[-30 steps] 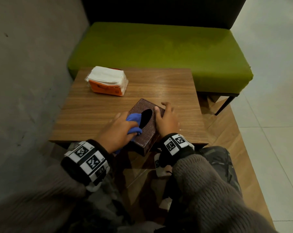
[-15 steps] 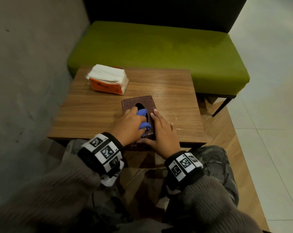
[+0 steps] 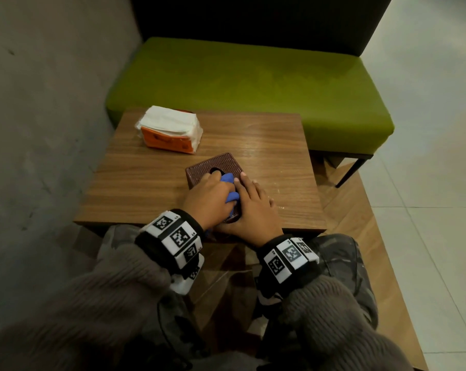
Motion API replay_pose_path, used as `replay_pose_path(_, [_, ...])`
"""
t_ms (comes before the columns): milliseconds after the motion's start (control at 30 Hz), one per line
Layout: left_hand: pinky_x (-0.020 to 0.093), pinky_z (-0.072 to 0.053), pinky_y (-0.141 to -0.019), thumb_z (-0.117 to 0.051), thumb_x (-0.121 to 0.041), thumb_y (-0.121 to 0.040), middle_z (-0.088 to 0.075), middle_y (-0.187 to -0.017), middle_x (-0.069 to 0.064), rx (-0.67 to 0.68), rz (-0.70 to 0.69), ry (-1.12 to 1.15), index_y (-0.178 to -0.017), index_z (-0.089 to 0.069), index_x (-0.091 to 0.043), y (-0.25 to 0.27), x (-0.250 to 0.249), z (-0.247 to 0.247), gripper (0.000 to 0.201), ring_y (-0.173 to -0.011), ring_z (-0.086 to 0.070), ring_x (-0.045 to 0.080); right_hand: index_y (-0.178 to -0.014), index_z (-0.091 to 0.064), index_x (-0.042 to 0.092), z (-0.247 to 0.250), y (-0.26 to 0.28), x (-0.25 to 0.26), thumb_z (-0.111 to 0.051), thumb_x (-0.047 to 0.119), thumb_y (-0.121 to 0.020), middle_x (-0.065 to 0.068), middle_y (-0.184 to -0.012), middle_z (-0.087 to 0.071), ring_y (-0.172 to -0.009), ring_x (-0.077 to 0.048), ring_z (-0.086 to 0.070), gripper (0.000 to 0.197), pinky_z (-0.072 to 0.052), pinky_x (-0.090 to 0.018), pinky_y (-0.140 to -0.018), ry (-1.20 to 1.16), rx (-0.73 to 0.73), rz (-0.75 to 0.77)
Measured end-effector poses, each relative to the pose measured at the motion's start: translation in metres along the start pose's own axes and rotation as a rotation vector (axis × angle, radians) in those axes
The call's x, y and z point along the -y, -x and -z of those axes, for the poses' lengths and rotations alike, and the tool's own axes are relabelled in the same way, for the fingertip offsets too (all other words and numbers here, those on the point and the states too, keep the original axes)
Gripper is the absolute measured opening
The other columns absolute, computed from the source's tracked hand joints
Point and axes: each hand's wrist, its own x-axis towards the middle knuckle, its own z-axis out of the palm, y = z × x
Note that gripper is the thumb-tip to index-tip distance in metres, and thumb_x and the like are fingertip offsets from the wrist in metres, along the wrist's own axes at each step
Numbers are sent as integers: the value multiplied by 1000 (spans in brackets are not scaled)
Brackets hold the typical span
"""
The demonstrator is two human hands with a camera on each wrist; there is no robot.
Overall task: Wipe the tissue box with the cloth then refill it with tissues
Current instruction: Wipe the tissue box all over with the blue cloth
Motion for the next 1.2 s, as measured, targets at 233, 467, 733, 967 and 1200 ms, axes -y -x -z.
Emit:
replay_pose_path(233, [35,-38,-86,-59,-34,-87,-44,-105,3,124,-144,-150,-112,-64,-33,-2,33,25,25,-107,-43,23,-152,-15,34,13,-7,-4,-74,64,-62,-6,-158,-13,-144,-26,-14,111,-19,-52,-113,82,94,53])
replay_pose_path(467, [32,-33,-85,-65,-27,-85,-44,-95,7,131,-116,-41,-104,-71,-22,-11,41,29,21,-103,-44,26,-151,-17,39,34,-19,-6,-79,56,-64,2,-159,-13,-143,-23,-14,108,-21,-53,-110,108,203,86])
replay_pose_path(733, [37,-37,-92,-61,-35,-87,-35,-97,1,134,-136,-33,-113,-66,-28,-8,28,19,27,-109,-40,25,-154,-3,23,28,-14,-7,-85,45,-60,5,-156,-20,-143,-18,-15,126,-24,-51,-110,-65,146,17])
replay_pose_path(967, [31,-35,-78,-67,-26,-83,-54,-102,11,101,-99,-52,-100,-72,-22,-7,59,39,18,-99,-50,28,-154,0,24,44,-31,-9,-88,43,-59,5,-161,-6,-149,-18,-2,130,-15,-60,-115,-40,292,38])
replay_pose_path(1200, [40,-43,-87,-53,-33,-89,-54,-109,12,-103,196,6,-107,-66,-17,2,23,1,27,-110,-49,32,-152,-22,25,31,-32,-5,-50,38,-96,4,-162,-8,-147,-26,-9,65,-23,-54,-115,9,127,3])
